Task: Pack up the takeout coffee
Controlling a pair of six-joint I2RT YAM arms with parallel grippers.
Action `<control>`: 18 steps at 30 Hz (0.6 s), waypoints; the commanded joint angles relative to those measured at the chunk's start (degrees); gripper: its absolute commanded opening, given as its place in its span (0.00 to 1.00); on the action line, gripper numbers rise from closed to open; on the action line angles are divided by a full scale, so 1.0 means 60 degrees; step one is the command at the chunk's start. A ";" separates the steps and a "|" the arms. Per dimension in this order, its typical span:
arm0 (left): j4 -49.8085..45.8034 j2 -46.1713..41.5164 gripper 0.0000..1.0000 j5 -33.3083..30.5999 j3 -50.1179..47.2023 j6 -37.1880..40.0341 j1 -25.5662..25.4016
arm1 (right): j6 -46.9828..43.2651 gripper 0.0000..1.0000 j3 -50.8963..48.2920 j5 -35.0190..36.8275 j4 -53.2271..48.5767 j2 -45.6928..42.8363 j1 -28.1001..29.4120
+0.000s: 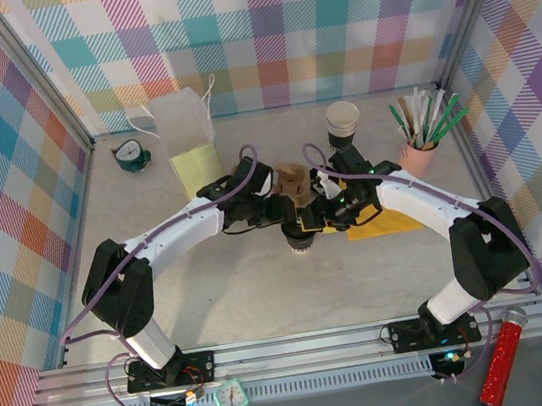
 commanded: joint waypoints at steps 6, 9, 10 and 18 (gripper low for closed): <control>-0.1140 0.0087 0.40 -0.0237 -0.0193 0.0162 -0.0030 | -0.0584 0.51 -0.0221 0.0853 -0.0769 0.0344 0.0132; -0.1352 -0.0001 0.41 -0.0268 0.0255 0.0193 -0.0030 | -0.0474 0.53 0.0163 0.0692 -0.0814 0.0183 0.0129; -0.1414 -0.0030 0.41 -0.0268 0.0371 0.0198 -0.0022 | -0.0429 0.54 0.0314 0.0645 -0.0807 0.0144 0.0132; -0.1702 -0.0271 0.58 -0.0195 0.1218 0.0168 -0.0029 | -0.0111 0.68 0.1202 0.0394 -0.0911 -0.0120 0.0132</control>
